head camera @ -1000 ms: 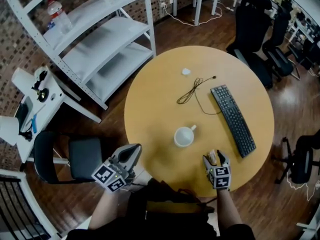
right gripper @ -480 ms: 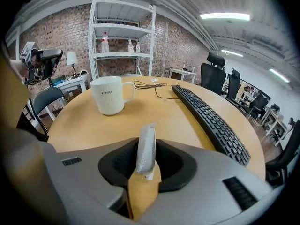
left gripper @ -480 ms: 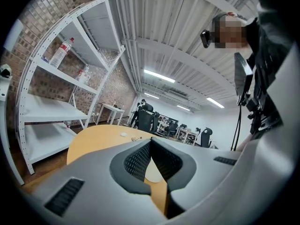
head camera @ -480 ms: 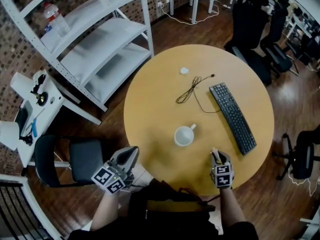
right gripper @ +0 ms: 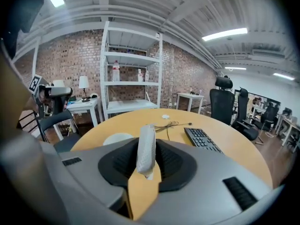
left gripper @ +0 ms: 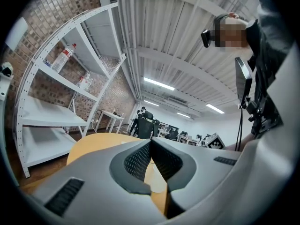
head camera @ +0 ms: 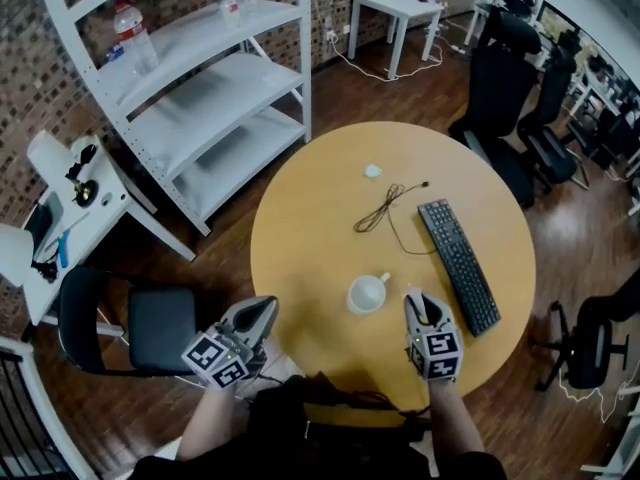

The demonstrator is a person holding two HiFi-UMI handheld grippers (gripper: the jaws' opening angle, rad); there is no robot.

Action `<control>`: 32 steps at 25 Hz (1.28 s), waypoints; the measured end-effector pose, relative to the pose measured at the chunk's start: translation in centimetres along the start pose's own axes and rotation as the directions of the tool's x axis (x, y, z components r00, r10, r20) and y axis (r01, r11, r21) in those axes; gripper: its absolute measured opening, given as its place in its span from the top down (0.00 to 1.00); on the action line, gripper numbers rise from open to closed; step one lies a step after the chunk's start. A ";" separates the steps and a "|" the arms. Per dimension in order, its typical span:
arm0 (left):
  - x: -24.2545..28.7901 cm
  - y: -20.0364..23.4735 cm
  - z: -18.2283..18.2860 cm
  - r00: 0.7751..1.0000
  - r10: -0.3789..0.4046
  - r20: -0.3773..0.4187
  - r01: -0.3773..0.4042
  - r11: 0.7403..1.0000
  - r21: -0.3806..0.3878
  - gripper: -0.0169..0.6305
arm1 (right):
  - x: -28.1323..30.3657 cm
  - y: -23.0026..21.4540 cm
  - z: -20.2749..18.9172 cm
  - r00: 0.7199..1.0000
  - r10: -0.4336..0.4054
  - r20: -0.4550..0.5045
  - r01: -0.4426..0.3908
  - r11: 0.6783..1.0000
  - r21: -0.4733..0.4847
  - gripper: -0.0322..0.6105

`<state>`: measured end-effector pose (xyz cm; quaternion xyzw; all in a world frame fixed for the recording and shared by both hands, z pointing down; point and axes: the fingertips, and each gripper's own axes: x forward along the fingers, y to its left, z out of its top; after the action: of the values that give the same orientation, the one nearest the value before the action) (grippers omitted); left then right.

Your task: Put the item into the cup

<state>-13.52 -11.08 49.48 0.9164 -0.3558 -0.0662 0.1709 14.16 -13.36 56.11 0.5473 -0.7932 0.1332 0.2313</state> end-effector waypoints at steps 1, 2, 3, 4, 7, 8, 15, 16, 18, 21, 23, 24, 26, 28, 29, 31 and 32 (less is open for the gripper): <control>-0.4 0.3 0.0 1.000 0.011 0.004 -0.011 1.000 0.000 0.98 | 0.3 0.8 1.1 1.000 0.022 0.017 -0.022 1.000 -0.003 0.83; -0.9 0.7 0.0 1.000 0.023 0.007 -0.023 1.000 -0.002 0.98 | 0.7 1.7 2.0 0.999 0.045 0.029 -0.044 0.999 -0.008 0.83; -1.5 1.0 0.0 0.999 0.036 0.012 -0.036 0.999 -0.005 0.98 | 1.1 2.5 2.7 0.997 0.069 0.038 -0.068 0.998 -0.014 0.83; -2.0 1.3 -0.1 0.999 0.050 0.016 -0.050 0.999 -0.011 0.98 | 1.4 3.4 3.3 0.995 0.092 0.043 -0.091 0.996 -0.020 0.83; -3.6 2.3 -0.6 0.996 0.091 0.023 -0.091 0.995 -0.031 0.98 | 2.6 5.8 3.8 0.988 0.150 0.040 -0.148 0.988 -0.040 0.82; -4.1 2.5 -0.8 0.994 0.103 0.022 -0.103 0.994 -0.038 0.98 | 2.9 6.5 3.8 0.986 0.162 0.029 -0.161 0.986 -0.046 0.82; -6.7 4.1 -1.6 0.989 0.151 0.010 -0.150 0.987 -0.066 0.98 | 5.6 7.9 1.5 0.983 0.170 -0.066 -0.174 0.983 -0.061 0.77; -6.8 4.3 -1.6 0.988 0.152 0.009 -0.151 0.986 -0.067 0.98 | 5.9 7.8 1.0 0.982 0.165 -0.088 -0.170 0.984 -0.060 0.76; -6.6 4.5 -1.5 0.989 0.147 0.009 -0.146 0.987 -0.063 0.98 | 6.2 7.5 0.5 0.982 0.163 -0.101 -0.168 0.985 -0.049 0.76; -6.0 4.7 -1.1 0.991 0.133 0.008 -0.132 0.990 -0.051 0.98 | 6.1 7.1 0.5 0.985 0.156 -0.077 -0.159 0.987 -0.039 0.76; -5.5 4.7 -0.8 0.993 0.121 0.009 -0.121 0.992 -0.045 0.98 | 5.9 6.8 0.8 0.988 0.143 -0.062 -0.145 0.989 -0.030 0.76; -5.1 4.7 -0.7 0.994 0.113 0.009 -0.113 0.993 -0.041 0.98 | 5.6 6.7 1.1 0.989 0.138 -0.055 -0.139 0.990 -0.021 0.76; -4.2 4.5 -0.4 0.995 0.095 0.008 -0.094 0.995 -0.034 0.98 | 5.1 6.3 1.6 0.991 0.131 -0.035 -0.131 0.991 0.003 0.76; -3.2 4.1 -0.3 0.997 0.075 0.004 -0.075 0.997 -0.025 0.98 | 4.6 5.3 1.9 0.993 0.119 -0.004 -0.119 0.993 0.023 0.76; -2.6 3.9 -0.3 0.998 0.066 0.000 -0.066 0.998 -0.020 0.98 | 4.2 4.8 2.0 0.994 0.112 0.011 -0.112 0.993 0.032 0.76; -1.6 3.4 -0.4 0.999 0.048 -0.005 -0.048 0.999 -0.011 0.98 | 3.0 3.9 2.7 0.995 0.096 0.040 -0.098 0.994 0.053 0.76; -1.2 3.1 -0.3 0.999 0.039 -0.006 -0.039 0.999 -0.005 0.98 | 2.3 3.4 2.9 0.995 0.083 0.053 -0.087 0.994 0.063 0.76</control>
<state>-16.25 -12.35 50.91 0.9090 -0.3729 -0.0613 0.1756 9.69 -15.32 54.93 0.5235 -0.8166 0.1548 0.1874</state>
